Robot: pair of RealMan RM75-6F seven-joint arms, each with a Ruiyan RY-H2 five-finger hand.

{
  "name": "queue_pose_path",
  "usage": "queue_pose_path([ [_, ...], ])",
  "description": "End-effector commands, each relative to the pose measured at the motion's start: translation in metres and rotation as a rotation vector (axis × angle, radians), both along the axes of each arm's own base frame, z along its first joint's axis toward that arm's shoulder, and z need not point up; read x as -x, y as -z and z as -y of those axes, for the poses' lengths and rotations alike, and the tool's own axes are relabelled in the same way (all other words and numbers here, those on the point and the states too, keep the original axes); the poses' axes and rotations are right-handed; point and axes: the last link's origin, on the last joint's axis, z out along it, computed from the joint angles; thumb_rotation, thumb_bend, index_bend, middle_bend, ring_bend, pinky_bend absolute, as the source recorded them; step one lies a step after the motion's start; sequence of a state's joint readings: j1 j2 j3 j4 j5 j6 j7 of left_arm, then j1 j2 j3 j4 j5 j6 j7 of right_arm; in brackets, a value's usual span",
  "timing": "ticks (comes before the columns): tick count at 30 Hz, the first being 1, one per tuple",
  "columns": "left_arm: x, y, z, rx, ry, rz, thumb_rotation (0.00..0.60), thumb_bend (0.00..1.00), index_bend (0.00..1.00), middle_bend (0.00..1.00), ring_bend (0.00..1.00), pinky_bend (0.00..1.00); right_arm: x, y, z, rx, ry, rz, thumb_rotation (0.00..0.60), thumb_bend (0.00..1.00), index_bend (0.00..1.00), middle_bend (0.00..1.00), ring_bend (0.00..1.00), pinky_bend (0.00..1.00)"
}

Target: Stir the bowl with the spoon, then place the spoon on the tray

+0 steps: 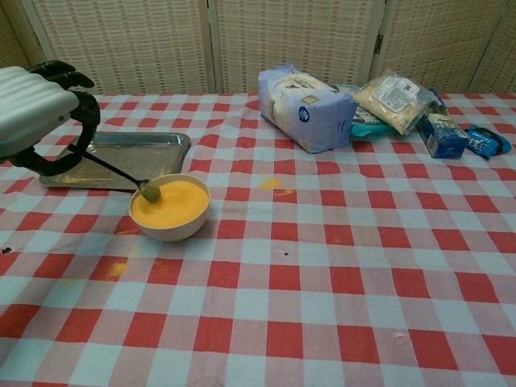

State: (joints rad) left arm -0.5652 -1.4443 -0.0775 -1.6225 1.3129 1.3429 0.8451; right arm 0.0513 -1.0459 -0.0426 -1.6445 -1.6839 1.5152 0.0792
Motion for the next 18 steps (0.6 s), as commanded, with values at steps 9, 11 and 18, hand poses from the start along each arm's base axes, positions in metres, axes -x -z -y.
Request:
queue_pose_path([
  [9,0.004,-0.002,0.001,-0.01,0.012,-0.035,0.6,0.83,0.78,0.3,0.08,0.0,-0.001,-0.003,-0.002,0.009,-0.008,0.004,0.6,0.06,0.0,0.0,0.0,0.0],
  [11,0.007,0.0,-0.001,-0.004,0.008,-0.039,0.6,0.83,0.78,0.3,0.08,0.0,-0.001,-0.002,-0.002,0.008,-0.006,0.002,0.6,0.06,0.0,0.0,0.0,0.0],
  [18,0.009,0.008,0.0,0.02,0.01,-0.039,0.6,0.82,0.78,0.3,0.08,0.0,0.0,-0.001,-0.002,0.003,-0.005,0.002,0.6,0.06,0.0,0.0,0.0,0.0],
])
